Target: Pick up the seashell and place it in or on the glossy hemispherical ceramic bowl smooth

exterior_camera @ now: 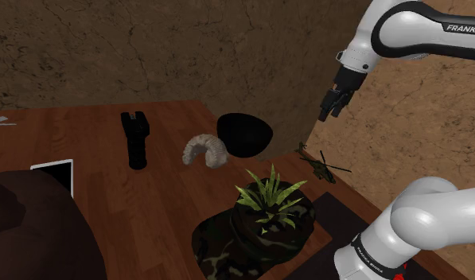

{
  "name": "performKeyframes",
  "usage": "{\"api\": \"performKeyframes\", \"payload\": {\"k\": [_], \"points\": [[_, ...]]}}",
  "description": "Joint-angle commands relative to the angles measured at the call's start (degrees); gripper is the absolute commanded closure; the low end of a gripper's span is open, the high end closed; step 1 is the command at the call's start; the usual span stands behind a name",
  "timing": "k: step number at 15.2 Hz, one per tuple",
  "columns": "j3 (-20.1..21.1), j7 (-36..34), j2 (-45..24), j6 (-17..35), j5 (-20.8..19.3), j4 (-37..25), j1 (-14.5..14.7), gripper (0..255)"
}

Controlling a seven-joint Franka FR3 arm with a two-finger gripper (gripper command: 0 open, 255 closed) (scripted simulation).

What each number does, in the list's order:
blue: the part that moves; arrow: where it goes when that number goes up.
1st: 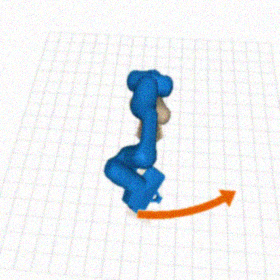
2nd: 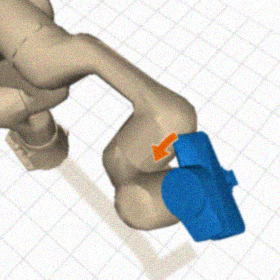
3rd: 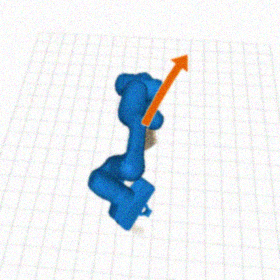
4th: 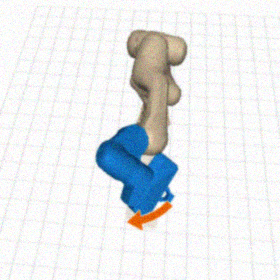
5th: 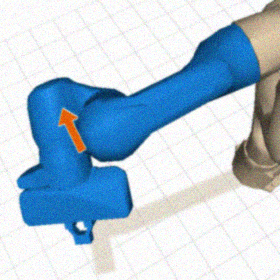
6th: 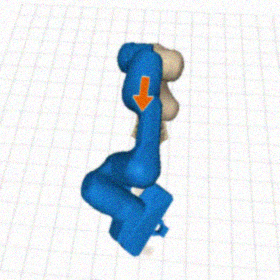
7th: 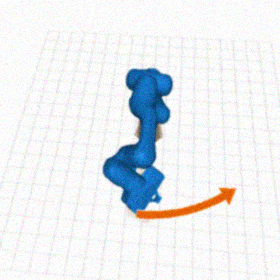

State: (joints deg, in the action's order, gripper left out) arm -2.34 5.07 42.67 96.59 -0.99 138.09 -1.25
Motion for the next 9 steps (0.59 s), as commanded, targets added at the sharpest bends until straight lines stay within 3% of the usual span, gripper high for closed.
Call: {"api": "performKeyframes", "payload": {"k": [1, 9], "points": [[0.00, 0.00, 0.00, 0.00, 0.00, 0.00, 0.00, 0], [12.99, -14.15, -2.98, 5.09, 3.03, -1.02, 3.04, 0]]}}
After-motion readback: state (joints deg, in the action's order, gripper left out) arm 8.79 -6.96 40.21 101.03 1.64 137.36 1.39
